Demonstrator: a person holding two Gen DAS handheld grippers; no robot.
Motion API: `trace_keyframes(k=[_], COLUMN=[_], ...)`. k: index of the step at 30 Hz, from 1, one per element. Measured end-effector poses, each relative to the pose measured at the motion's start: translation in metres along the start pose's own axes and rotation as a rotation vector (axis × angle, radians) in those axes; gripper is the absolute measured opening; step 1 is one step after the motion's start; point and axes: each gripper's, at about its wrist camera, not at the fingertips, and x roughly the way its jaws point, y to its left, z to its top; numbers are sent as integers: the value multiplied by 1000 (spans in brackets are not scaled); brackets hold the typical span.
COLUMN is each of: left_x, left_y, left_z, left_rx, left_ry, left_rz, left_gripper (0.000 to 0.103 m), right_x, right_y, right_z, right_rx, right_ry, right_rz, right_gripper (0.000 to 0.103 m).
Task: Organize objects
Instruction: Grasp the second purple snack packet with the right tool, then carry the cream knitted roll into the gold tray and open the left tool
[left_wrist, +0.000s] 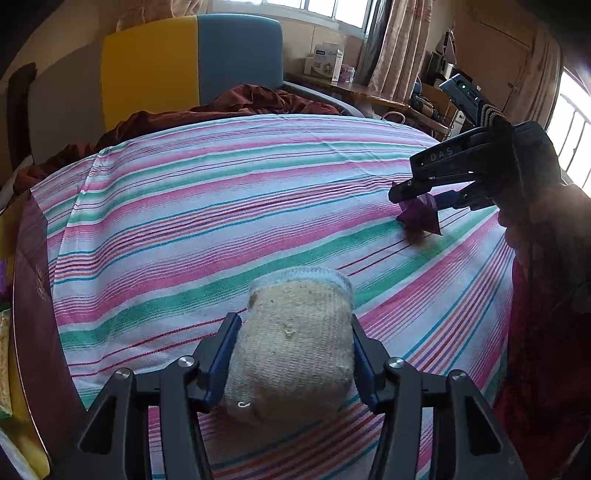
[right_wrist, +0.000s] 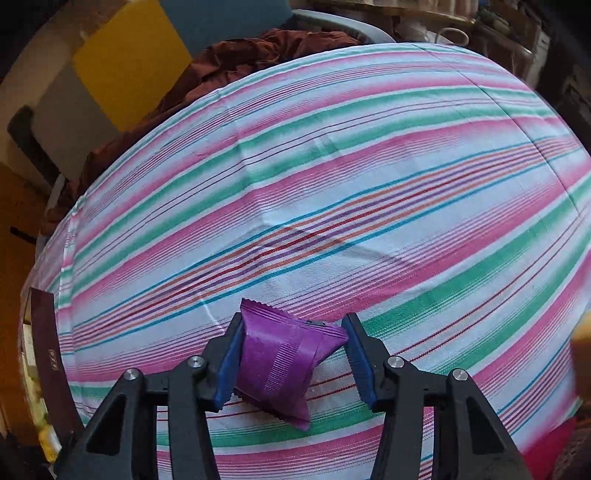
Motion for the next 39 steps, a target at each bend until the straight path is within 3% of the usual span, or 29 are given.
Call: trace_keyframes(k=[10, 18, 23, 28, 34, 39], left_x=[-5, -47, -95, -143, -177, -191], left_y=[0, 2, 24, 61, 106, 133], left_z=[1, 3, 11, 12, -3, -22], left_rx=[-6, -10, -62, -127, -217, -279], left_ry=[-2, -75, -165, -250, -275, -274], left_rz=[14, 34, 122, 280, 416, 464], left_gripper=[53, 53, 53, 53, 53, 53], right_x=[-2, -4, -7, -9, -19, -24], right_y=[4, 16, 17, 17, 8, 4], right_z=[-2, -9, -11, -14, -25, -31], right_rx=[-84, -151, -174, -212, -231, -247], right_ry=[-5, -10, -14, -14, -19, -22], right_rz=[-32, -85, -98, -109, -125, -138], right_gripper=[53, 51, 51, 51, 51, 51])
